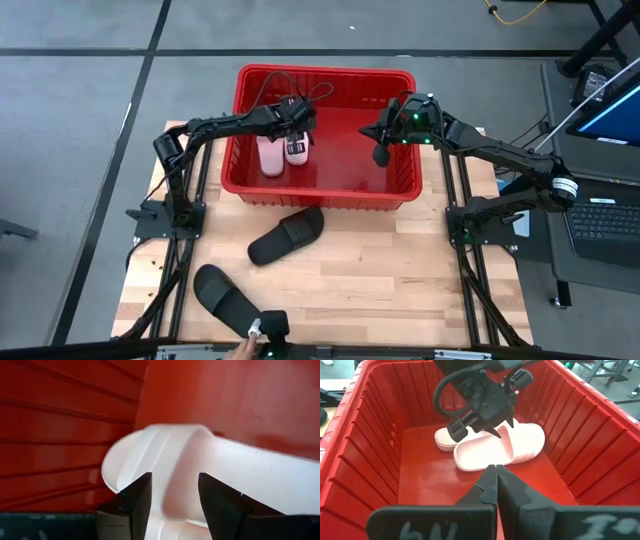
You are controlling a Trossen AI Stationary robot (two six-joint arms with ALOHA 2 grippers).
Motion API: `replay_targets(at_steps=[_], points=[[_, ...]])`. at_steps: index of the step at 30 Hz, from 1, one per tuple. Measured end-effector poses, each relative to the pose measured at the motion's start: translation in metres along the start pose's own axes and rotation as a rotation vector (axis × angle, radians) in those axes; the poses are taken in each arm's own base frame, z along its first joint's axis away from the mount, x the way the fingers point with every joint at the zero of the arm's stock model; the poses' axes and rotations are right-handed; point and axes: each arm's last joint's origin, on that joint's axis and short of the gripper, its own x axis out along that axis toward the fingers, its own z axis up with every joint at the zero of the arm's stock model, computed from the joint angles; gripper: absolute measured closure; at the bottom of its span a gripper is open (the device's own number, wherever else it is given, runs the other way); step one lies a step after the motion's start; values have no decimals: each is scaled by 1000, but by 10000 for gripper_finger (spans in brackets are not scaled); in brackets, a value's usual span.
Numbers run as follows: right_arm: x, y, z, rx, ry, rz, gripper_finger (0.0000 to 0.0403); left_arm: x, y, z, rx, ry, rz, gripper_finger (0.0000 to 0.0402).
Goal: Pick and place slides into bin
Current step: Put the pink slide into the red bin
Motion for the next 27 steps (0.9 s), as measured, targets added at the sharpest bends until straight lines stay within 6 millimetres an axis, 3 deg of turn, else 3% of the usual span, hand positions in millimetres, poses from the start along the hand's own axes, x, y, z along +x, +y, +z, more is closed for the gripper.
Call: replay_targets(at_steps=[10, 18, 27], points=[[0, 0, 0, -4, 0, 0, 398, 3, -2, -4, 97, 24, 11, 247], [0, 0, 0, -4, 0, 0, 398, 20, -9, -6, 183, 98, 40, 247], [0, 0, 0, -4, 0, 0, 398, 27, -8, 0, 143, 74, 100, 260]])
